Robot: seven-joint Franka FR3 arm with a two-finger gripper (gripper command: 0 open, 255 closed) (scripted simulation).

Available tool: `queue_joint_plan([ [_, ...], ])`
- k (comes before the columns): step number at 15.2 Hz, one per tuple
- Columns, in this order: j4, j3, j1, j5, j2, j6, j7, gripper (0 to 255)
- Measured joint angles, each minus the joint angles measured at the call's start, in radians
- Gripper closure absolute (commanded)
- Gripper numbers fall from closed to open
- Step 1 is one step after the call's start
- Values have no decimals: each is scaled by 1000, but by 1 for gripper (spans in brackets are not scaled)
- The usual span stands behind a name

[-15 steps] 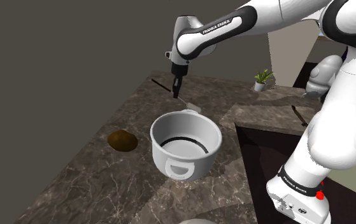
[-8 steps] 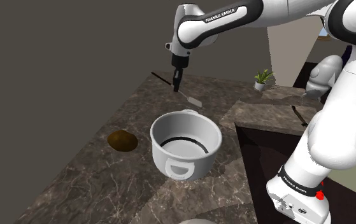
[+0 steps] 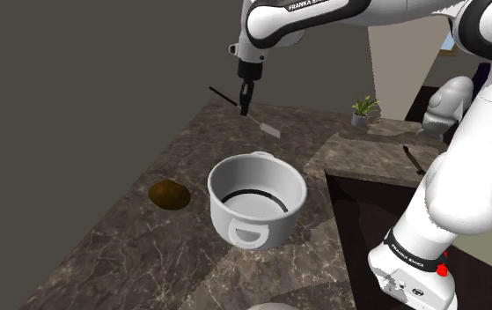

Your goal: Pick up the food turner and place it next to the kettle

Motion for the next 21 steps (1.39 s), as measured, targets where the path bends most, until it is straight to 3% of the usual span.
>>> queue_joint_plan([
  [16, 214, 1, 1, -2, 1, -213, 8, 255],
  [21, 138, 43, 45, -3, -61, -197, 93, 255],
])
